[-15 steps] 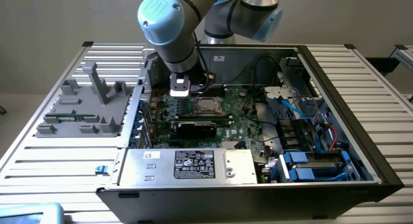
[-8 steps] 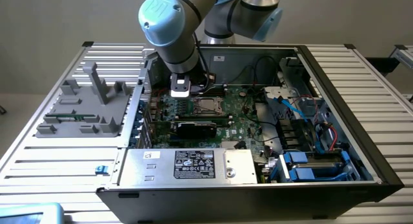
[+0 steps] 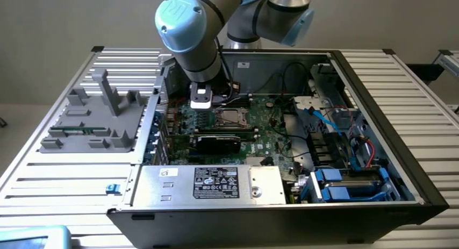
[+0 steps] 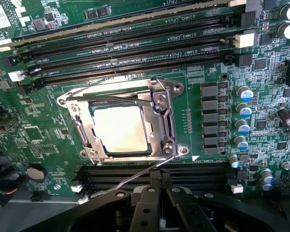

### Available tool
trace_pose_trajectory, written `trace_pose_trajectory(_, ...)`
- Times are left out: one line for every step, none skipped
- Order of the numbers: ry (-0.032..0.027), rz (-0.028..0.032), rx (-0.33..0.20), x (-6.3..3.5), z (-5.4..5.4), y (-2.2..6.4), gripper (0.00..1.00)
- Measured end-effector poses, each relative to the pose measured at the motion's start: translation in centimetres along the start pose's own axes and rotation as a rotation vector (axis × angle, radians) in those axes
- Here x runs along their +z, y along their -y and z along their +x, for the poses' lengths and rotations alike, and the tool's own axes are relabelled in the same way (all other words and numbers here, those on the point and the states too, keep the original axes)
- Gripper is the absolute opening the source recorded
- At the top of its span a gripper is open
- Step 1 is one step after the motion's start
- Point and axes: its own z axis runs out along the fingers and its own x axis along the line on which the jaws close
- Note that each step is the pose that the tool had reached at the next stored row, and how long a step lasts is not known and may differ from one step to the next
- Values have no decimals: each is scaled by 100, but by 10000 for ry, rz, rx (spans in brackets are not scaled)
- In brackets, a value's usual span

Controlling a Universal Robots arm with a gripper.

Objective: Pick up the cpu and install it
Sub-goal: 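Install the first cpu locking lever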

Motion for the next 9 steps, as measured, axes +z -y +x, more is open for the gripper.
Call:
trace_pose_trajectory(0,1,-1,2,0,1,11)
trace_pose_trajectory(-1,2,-1,3,0,1,11)
trace_pose_trajectory(0,2,-1,4,-1,2,11)
trace_pose_trajectory(-1,1,0,5,-1,3,11)
trace_pose_trajectory(-1,2,0,5,-2,3,11)
trace_pose_trajectory(-1,1,1,5,-2,4,11)
trace_pose_trajectory(-1,1,2,5,-1,4,11)
trace_pose_trajectory(-3,0,7,6,0,4,11)
trace_pose_trajectory(-5,-1,12,7,6,5,11)
